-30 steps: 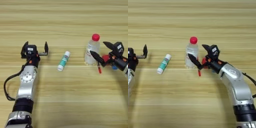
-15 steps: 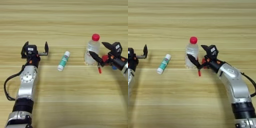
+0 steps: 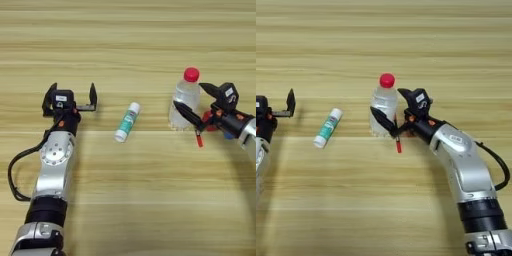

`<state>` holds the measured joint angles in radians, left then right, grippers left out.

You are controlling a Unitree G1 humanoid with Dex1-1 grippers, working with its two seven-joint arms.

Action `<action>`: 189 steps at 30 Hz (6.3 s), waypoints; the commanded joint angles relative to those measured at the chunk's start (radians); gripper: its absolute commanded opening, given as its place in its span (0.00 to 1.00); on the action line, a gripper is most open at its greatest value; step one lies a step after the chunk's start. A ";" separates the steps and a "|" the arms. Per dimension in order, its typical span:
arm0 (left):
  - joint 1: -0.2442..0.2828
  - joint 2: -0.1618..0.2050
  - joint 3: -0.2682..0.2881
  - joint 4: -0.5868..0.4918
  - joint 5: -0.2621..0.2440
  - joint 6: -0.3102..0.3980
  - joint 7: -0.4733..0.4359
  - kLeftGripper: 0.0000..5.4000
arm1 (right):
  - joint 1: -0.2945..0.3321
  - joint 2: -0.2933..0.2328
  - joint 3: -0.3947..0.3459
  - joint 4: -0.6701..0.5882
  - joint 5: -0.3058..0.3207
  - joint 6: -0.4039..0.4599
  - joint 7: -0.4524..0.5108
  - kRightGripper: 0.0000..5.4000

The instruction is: Move the objects on the table

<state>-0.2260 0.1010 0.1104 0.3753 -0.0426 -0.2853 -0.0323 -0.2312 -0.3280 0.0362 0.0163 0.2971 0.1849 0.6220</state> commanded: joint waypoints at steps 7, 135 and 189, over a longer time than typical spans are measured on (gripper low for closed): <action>-0.007 0.007 -0.005 0.004 0.011 0.006 0.000 1.00 | -0.068 0.020 0.010 0.090 -0.024 -0.026 0.015 0.99; -0.004 0.005 -0.013 -0.004 0.012 0.004 0.011 1.00 | -0.086 -0.041 -0.287 0.149 -0.065 -0.038 -0.308 0.99; -0.005 0.002 -0.016 -0.004 0.017 0.008 0.015 1.00 | 0.136 -0.045 -0.082 -0.245 -0.164 0.107 -0.291 0.99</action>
<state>-0.2258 0.0991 0.0957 0.3735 -0.0378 -0.2849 -0.0220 -0.0943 -0.3770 -0.0500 -0.2608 0.1426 0.2531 0.3351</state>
